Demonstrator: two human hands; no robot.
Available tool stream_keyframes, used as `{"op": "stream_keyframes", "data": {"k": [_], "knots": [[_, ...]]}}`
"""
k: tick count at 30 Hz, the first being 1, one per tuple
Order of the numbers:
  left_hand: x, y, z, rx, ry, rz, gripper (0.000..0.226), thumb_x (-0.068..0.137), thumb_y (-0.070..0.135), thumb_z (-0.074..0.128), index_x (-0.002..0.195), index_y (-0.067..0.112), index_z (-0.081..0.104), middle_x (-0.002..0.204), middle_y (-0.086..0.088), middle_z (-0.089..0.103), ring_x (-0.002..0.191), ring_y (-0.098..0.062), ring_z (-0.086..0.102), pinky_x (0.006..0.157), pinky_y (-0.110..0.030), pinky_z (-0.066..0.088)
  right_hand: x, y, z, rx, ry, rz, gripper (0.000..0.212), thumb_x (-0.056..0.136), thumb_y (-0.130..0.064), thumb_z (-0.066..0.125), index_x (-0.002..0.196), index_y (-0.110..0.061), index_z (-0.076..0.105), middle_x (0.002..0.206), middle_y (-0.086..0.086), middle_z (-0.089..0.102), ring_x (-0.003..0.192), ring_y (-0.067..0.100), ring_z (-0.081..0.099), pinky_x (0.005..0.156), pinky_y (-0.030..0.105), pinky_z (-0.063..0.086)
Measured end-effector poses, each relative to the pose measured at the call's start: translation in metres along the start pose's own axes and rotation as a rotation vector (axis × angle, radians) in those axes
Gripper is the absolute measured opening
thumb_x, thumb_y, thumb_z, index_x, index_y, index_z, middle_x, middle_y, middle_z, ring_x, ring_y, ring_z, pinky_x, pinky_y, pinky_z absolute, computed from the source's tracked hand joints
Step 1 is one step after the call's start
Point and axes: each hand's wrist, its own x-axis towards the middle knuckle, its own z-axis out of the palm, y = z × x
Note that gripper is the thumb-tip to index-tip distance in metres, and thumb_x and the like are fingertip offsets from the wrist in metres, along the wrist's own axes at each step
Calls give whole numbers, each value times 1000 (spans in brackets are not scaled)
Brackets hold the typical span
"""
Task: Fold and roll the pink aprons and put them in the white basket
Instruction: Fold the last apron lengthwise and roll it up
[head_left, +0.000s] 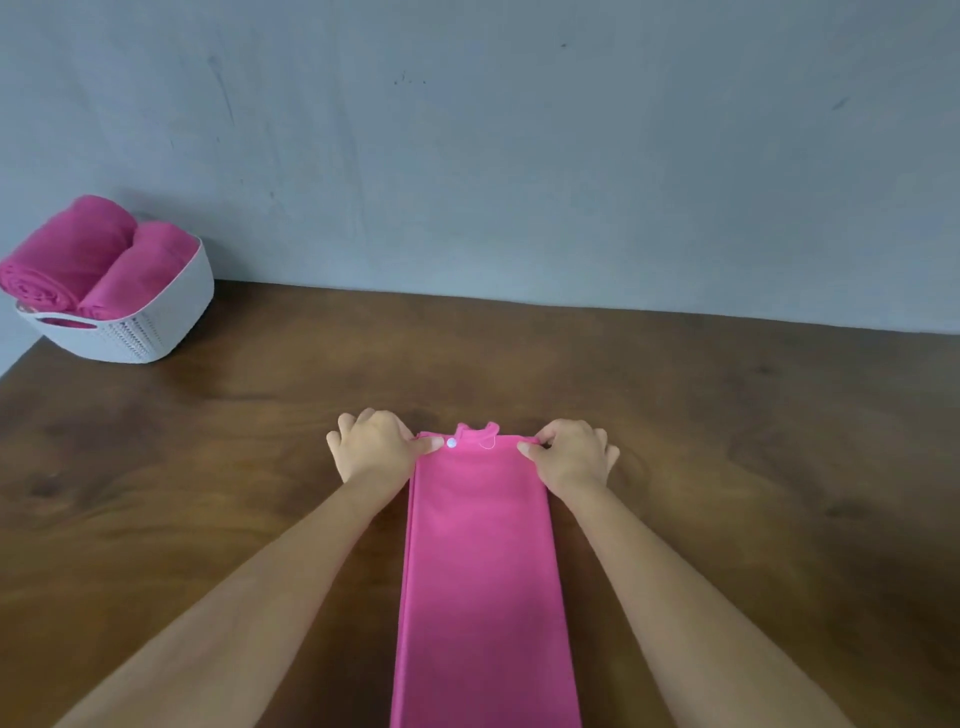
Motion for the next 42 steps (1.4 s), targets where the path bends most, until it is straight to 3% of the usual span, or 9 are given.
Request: {"op": "stream_keyframes", "data": {"k": [4,8,13,21,27,34,37,42], "knots": [[36,10,4,13,20,17,62,70,78,71,44,25,52,78,4,61,99,-26,44,88,-39,36,38,-16,1,-43,-26,46,19,88,-53,70,85,-35,73,102,-8,69,116,23,47,101,38,30],[74,18,9,55,31,35,58,70,82,67,50,29,56,83,5,58,96,-24,40,89,-40,34,73,-29,5,-64,-13,76,24,87,-58,69,91,-35,75,105,-7,69,118,24,47,102,39,31],[123,34,16,103,43,50,54,73,80,66,55,29,59,89,4,58,100,-25,41,89,-41,32,115,-50,9,-111,51,66,30,89,-58,66,80,-29,73,97,-4,68,110,25,50,95,40,31],[198,54,26,89,77,52,60,75,78,66,50,27,51,87,2,60,102,-26,44,91,-43,33,185,-76,13,-102,65,93,31,90,-58,65,89,-28,72,104,-2,67,118,26,49,97,41,34],[243,73,33,102,90,17,55,73,80,66,67,26,70,91,1,62,104,-27,46,89,-42,30,234,-87,19,-118,96,134,45,87,-65,64,85,-21,70,95,0,64,115,27,50,92,42,38],[266,83,36,161,143,-12,70,71,90,55,70,20,59,86,-1,61,104,-27,51,90,-43,30,271,-94,31,-74,133,197,51,82,-69,66,89,-18,69,95,4,69,104,29,61,87,38,50],[271,85,34,151,127,-25,73,72,91,51,73,19,60,91,-3,64,106,-28,51,89,-43,30,275,-97,27,-62,117,205,54,84,-69,63,96,-16,66,102,6,69,107,30,60,91,42,52],[275,85,34,137,97,-61,74,72,91,52,79,17,61,97,-7,66,113,-29,48,89,-44,29,250,-95,36,-220,185,17,51,103,-56,34,121,-14,56,129,12,53,123,31,44,99,44,37]]}}
